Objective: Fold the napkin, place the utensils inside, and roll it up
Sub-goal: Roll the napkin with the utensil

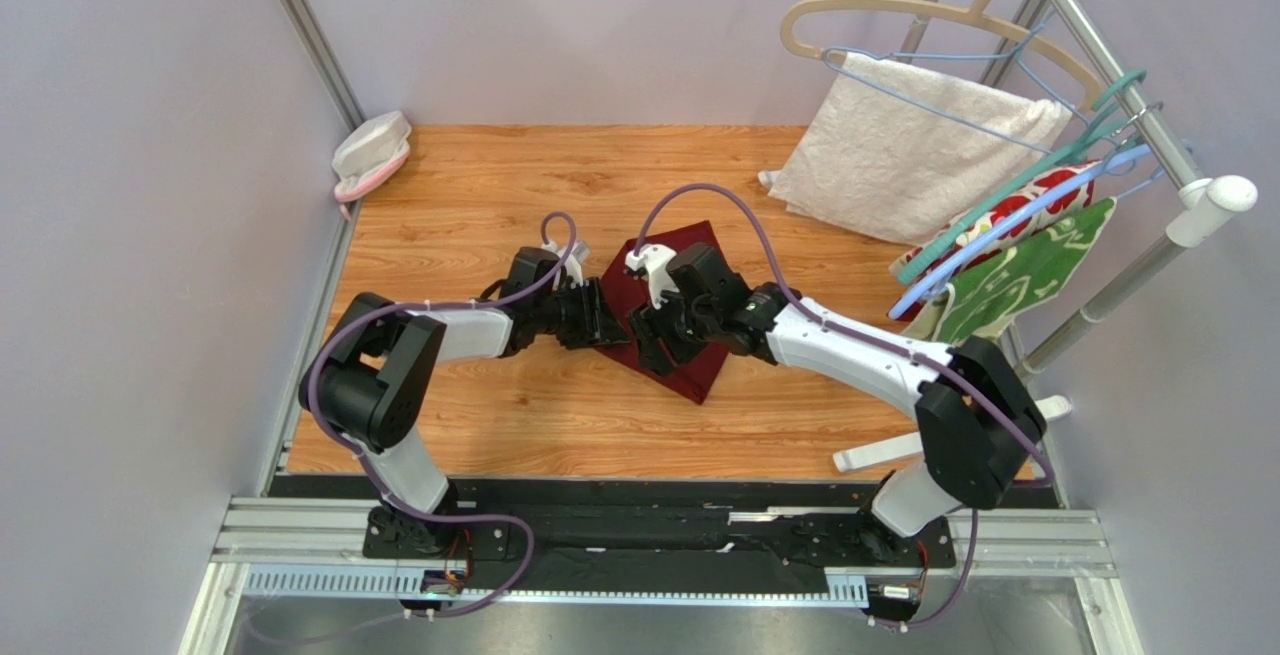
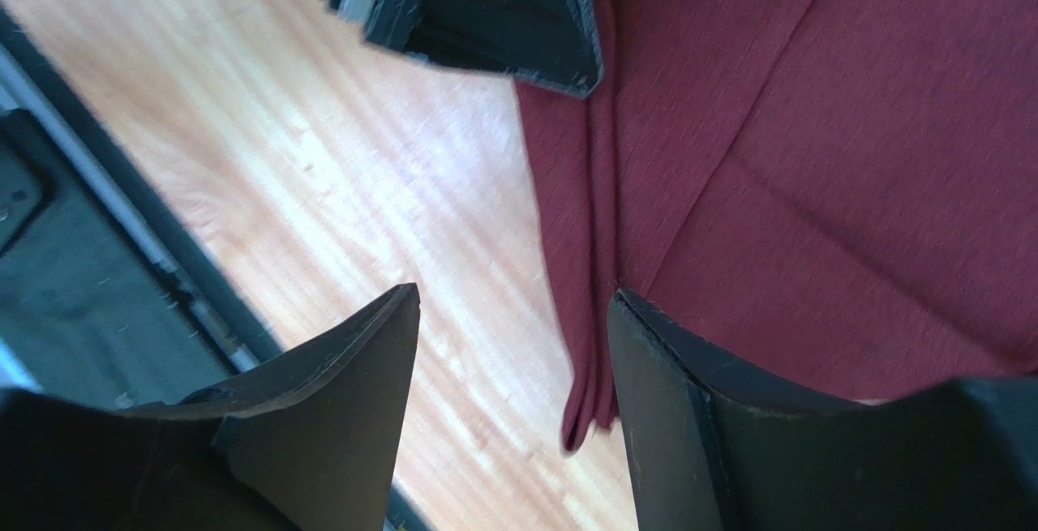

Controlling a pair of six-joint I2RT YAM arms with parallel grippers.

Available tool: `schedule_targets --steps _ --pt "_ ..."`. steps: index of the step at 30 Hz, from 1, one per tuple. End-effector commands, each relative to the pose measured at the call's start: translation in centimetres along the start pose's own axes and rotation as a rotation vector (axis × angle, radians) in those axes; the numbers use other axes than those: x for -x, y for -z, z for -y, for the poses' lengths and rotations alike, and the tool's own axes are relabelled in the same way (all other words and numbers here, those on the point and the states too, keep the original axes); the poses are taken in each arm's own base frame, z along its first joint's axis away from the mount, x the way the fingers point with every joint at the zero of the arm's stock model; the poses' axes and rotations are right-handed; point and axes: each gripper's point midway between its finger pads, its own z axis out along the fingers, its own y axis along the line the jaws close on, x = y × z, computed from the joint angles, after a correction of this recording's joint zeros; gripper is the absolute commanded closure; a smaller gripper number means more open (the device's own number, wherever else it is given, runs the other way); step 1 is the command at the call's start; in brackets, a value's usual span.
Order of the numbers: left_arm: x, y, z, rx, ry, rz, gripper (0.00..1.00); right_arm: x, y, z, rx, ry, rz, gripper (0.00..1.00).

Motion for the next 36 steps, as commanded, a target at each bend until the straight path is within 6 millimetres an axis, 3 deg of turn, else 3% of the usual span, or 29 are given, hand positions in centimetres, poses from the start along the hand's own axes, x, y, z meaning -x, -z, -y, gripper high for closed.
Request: schedule_targets --steps 1,8,20,27,30,33,36 --pt "-1.4 -0.2 -2.8 0.095 0.011 -0.052 0.52 1.5 -3.2 1.9 -0.059 0.077 0.037 0.38" --pt "-1.3 -0.2 -2.8 0.090 0.014 -0.059 0.52 1.3 -6.3 2.6 -0.055 0.115 0.016 0.38" --pt "-1.4 -0.2 -2.9 0.094 0.010 -0.068 0.53 0.4 -8.1 3.7 -0.084 0.113 -0.020 0.45" --pt "-1.3 -0.2 -2.7 0.086 0.003 -0.067 0.53 -1.0 -9.1 4.8 -0.110 0.112 -0.075 0.81" --pt "-1.0 0.0 -2.4 0.078 -0.010 -0.054 0.49 -1.8 -9.2 5.1 -0.104 0.100 -0.100 0.90" --pt "0.4 0.9 -1.8 0.068 -0.028 -0.014 0.41 -2.8 -9.3 5.2 -0.082 0.087 -0.131 0.91" --pt "2.8 3.1 -0.9 0.052 -0.064 0.070 0.36 -3.8 -9.3 5.3 -0.074 0.077 -0.153 0.91"
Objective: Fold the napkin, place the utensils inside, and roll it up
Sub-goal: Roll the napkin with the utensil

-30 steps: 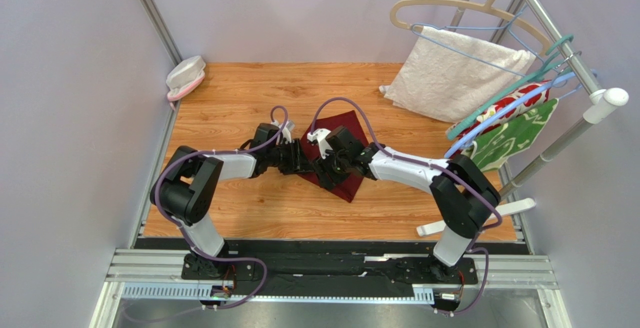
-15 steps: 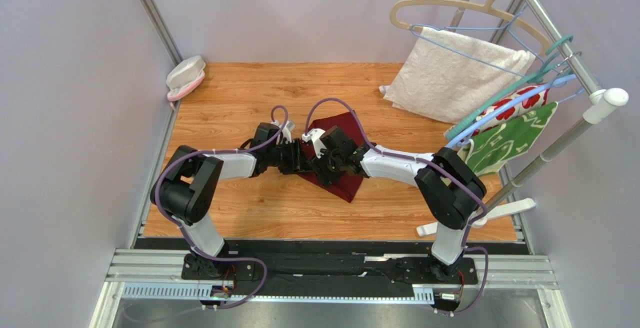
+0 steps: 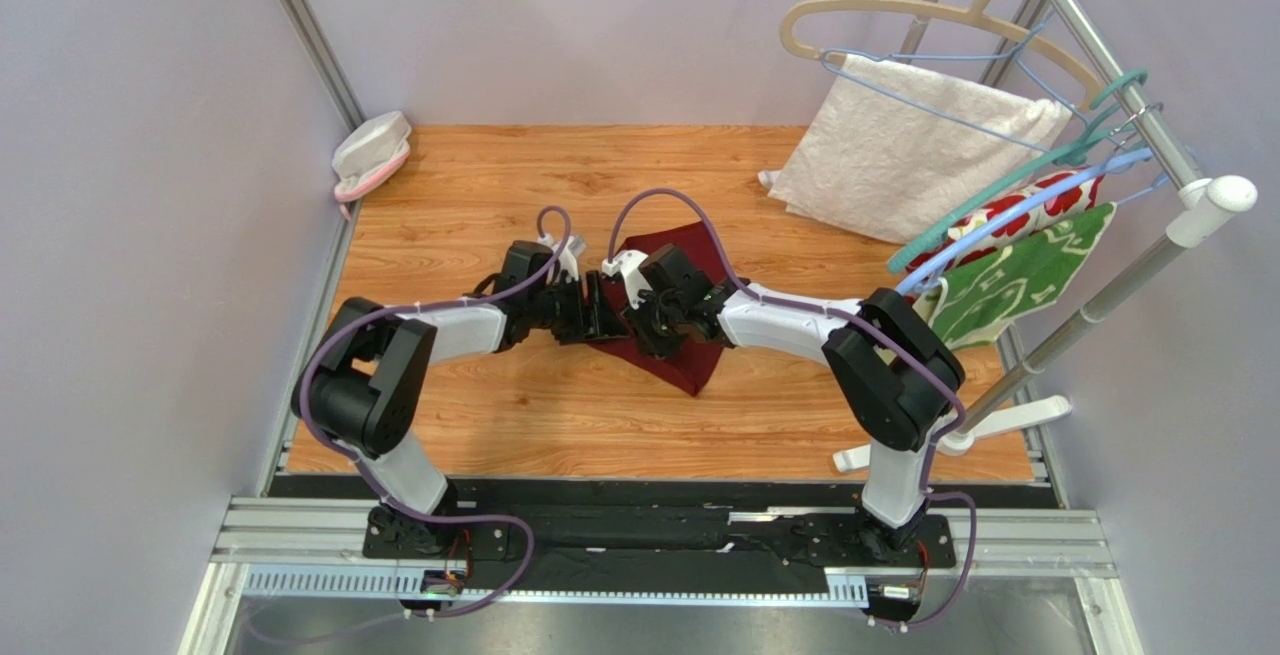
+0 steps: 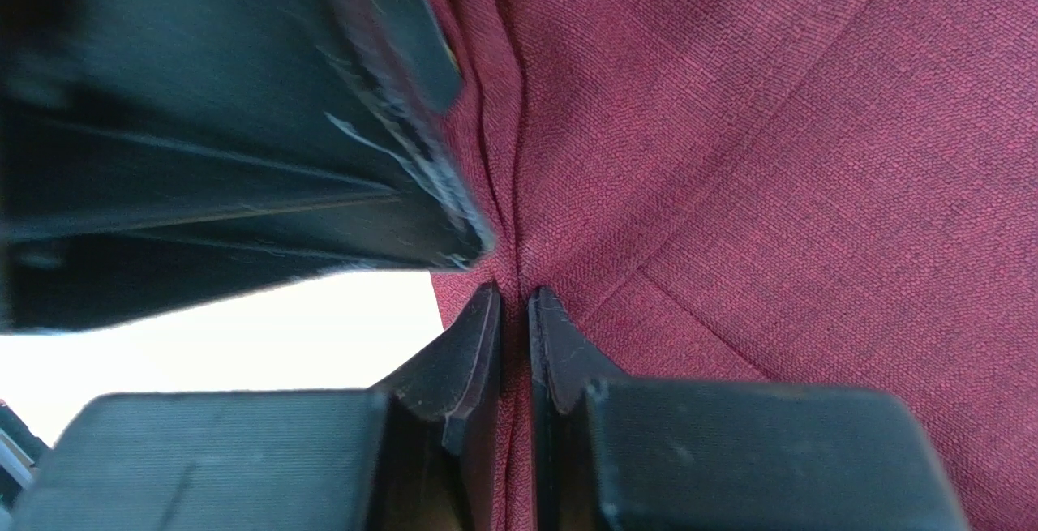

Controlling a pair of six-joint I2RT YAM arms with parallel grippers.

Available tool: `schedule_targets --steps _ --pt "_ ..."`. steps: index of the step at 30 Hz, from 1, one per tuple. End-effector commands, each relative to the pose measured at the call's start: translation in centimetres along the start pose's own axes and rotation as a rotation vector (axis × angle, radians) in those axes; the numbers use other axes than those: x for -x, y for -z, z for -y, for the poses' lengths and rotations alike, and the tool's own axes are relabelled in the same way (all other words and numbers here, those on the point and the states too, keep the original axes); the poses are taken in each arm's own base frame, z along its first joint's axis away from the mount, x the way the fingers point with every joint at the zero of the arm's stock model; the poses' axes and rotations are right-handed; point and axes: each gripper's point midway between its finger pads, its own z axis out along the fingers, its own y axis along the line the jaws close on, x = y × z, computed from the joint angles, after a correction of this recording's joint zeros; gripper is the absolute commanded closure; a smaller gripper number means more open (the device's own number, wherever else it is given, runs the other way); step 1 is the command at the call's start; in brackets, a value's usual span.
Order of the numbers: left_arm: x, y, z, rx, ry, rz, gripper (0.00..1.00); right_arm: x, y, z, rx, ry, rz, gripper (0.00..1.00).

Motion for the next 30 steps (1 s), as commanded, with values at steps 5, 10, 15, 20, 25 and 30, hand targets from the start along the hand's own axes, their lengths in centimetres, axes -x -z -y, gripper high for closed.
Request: schedule_targets --steps 5,10,15,20,25,30 --pt "5.3 6.7 -0.7 0.116 -0.179 0.194 0.35 -3.8 -1.7 1.0 -0.002 -0.019 -0.106 0.92" --pt "4.4 7.4 -3.2 0.233 -0.207 0.195 0.38 -4.5 -2.1 1.1 -0.004 -0.031 -0.128 0.93" --pt "3.4 7.4 -3.3 0.210 -0.224 0.184 0.51 -4.6 -2.0 1.2 -0.003 -0.036 -0.134 0.93" --pt "2.8 6.9 -5.0 0.271 -0.204 0.151 0.53 -4.7 -2.0 1.1 0.001 -0.037 -0.136 0.93" --pt "3.6 6.1 -5.0 0.260 -0.204 0.165 0.53 -5.0 -2.1 1.1 0.004 -0.041 -0.143 0.93" --pt "4.8 5.3 -4.4 0.219 -0.221 0.191 0.53 -5.4 -2.2 1.1 0.007 -0.042 -0.154 0.94"
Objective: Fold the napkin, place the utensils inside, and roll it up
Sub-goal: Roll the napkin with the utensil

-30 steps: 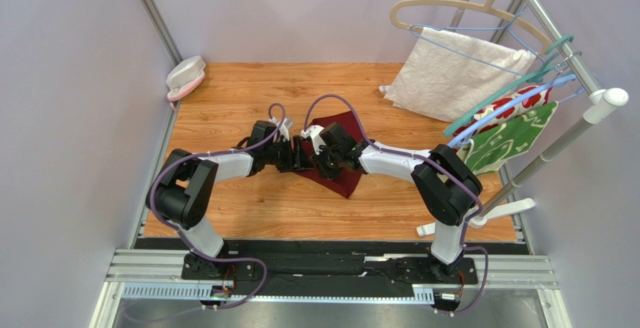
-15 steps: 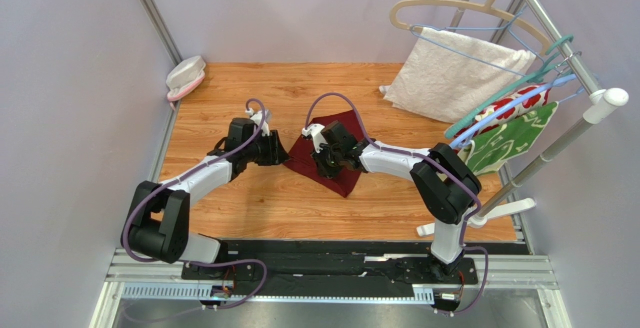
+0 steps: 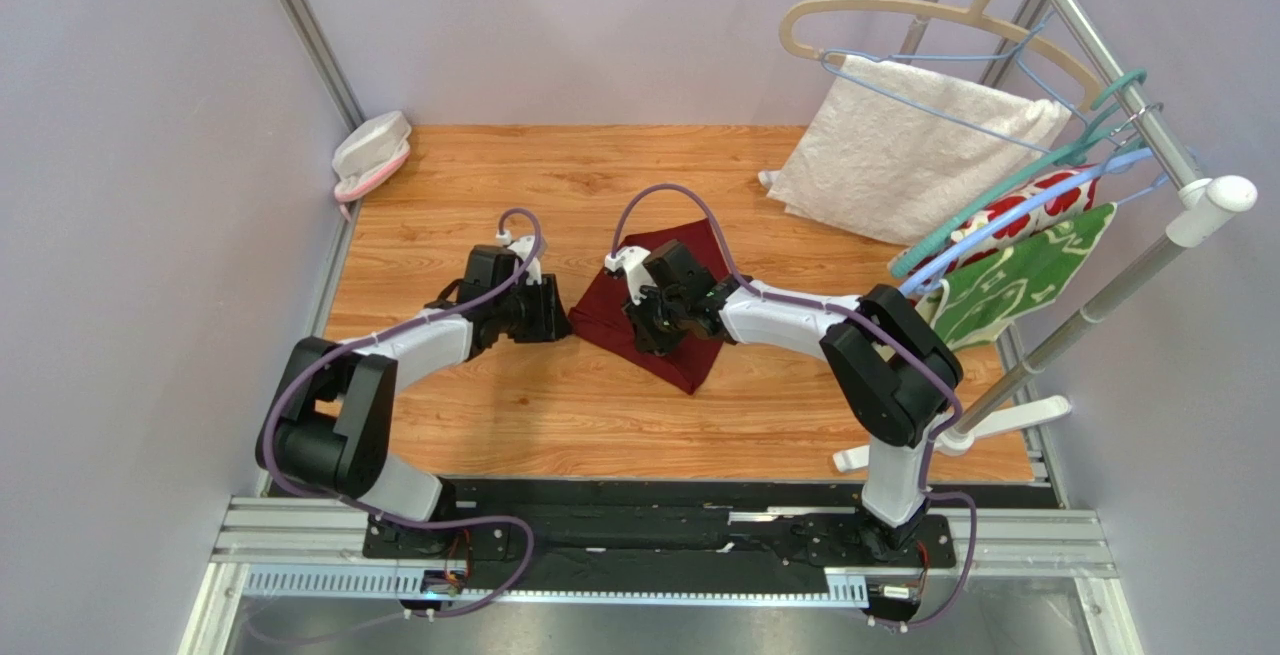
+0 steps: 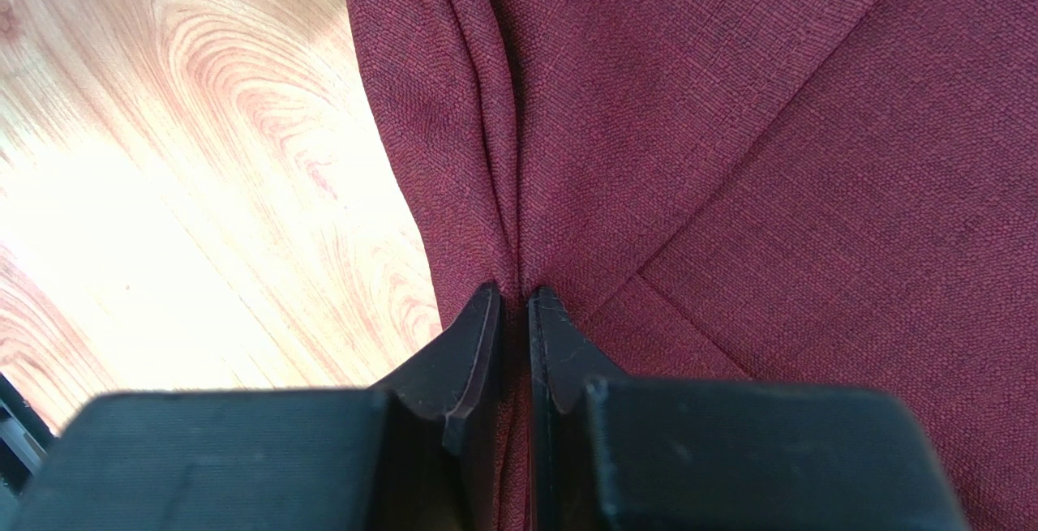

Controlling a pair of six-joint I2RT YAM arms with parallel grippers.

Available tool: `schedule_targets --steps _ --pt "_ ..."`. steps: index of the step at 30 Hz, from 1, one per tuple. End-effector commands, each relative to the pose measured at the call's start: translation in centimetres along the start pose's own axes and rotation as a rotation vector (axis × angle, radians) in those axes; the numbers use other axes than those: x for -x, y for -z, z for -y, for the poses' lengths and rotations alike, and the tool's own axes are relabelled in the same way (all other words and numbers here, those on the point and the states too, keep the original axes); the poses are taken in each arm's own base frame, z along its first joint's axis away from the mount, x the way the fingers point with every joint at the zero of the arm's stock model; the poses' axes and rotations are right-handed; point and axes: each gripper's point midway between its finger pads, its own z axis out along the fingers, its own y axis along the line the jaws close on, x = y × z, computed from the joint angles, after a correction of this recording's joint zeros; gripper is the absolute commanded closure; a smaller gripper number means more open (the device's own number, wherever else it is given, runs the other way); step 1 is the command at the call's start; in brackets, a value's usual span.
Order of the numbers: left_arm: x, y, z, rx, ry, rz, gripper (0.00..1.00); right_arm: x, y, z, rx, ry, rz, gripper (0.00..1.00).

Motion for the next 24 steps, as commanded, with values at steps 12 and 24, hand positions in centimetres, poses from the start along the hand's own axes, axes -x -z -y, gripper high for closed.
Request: schedule_targets --steps 12,24 --pt "4.2 -1.6 1.5 -0.071 -0.057 0.113 0.53 -6.0 -1.6 1.3 -0.039 -0.026 -0.188 0.95" --pt "5.2 -2.0 1.5 -0.066 -0.064 0.132 0.54 -6.4 -1.9 1.3 -0.032 -0.029 -0.207 0.95"
